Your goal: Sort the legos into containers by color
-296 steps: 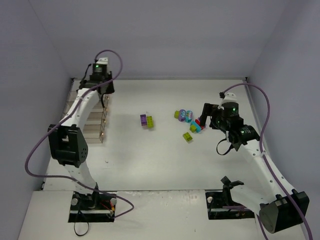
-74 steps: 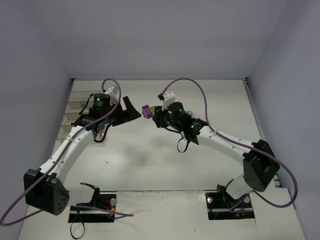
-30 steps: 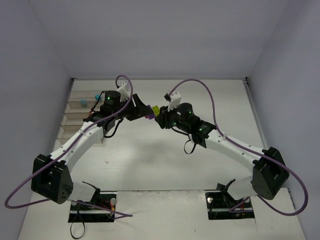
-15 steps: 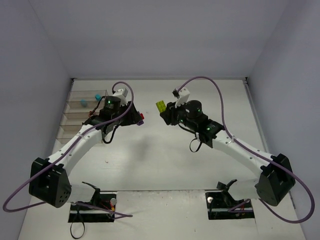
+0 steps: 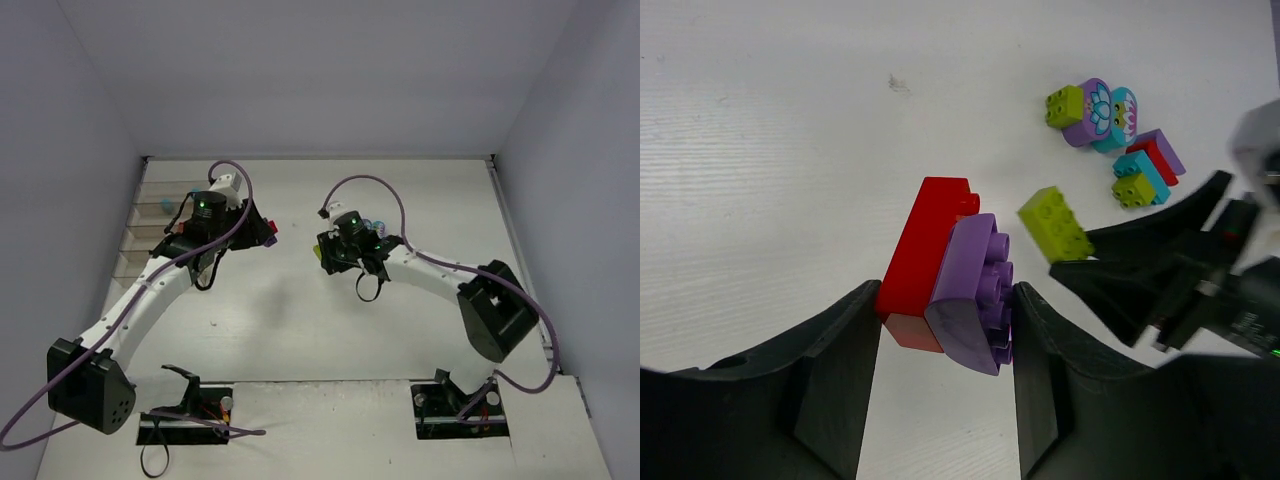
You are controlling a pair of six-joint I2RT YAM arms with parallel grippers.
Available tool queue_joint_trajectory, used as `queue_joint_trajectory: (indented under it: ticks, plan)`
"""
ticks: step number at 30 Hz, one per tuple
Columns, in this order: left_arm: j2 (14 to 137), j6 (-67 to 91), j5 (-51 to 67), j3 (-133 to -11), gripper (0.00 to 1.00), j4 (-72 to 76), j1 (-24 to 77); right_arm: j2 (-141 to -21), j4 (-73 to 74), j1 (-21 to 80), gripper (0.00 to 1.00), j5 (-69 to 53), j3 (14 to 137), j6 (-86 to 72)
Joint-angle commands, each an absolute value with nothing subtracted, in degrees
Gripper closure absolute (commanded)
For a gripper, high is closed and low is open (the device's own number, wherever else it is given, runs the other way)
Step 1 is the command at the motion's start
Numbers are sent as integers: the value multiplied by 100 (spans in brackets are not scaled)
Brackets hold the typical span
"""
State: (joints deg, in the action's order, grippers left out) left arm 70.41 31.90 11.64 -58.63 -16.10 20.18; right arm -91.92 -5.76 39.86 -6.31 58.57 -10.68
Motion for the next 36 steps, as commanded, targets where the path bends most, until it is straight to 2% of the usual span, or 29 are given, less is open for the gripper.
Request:
queue_joint_trajectory:
  ticks: [1, 4, 9, 12, 13, 16, 19, 23, 28, 36]
  plan:
    - [6838, 3173, 1459, -6161, 100, -1371, 1995, -9491, -422, 4087, 88, -361, 5924, -1213]
    - [6812, 3243, 1564, -6091, 100, -1310, 2004, -9799, -413, 4122, 85, -282, 5941, -1283]
    - [6812, 3331, 1687, -5994, 100, -1257, 2004, -10089, -396, 4157, 72, -149, 5976, -1275]
    - [6803, 3375, 1714, -5959, 100, -1231, 2004, -10169, -387, 4166, 62, -123, 5959, -1266]
    - [6820, 3384, 1723, -5950, 100, -1222, 2004, -10186, -387, 4166, 54, -123, 5950, -1257]
    - [6864, 3401, 1767, -5959, 100, -1195, 2004, -10143, -352, 4175, 41, -158, 6003, -1222]
    - [6917, 3454, 1802, -5976, 100, -1143, 2004, -9985, -237, 4175, 32, -149, 6108, -1160]
    - [6987, 3577, 1811, -6073, 100, -1116, 1995, -9467, -141, 4175, 32, -184, 6336, -1073]
    - [7110, 3936, 1810, -6117, 100, -1003, 2004, -8414, -640, 4175, 39, -596, 6223, -932]
    - [7163, 4728, 2100, -5933, 100, -422, 2030, -7805, -1327, 4175, 33, -1125, 6196, -1090]
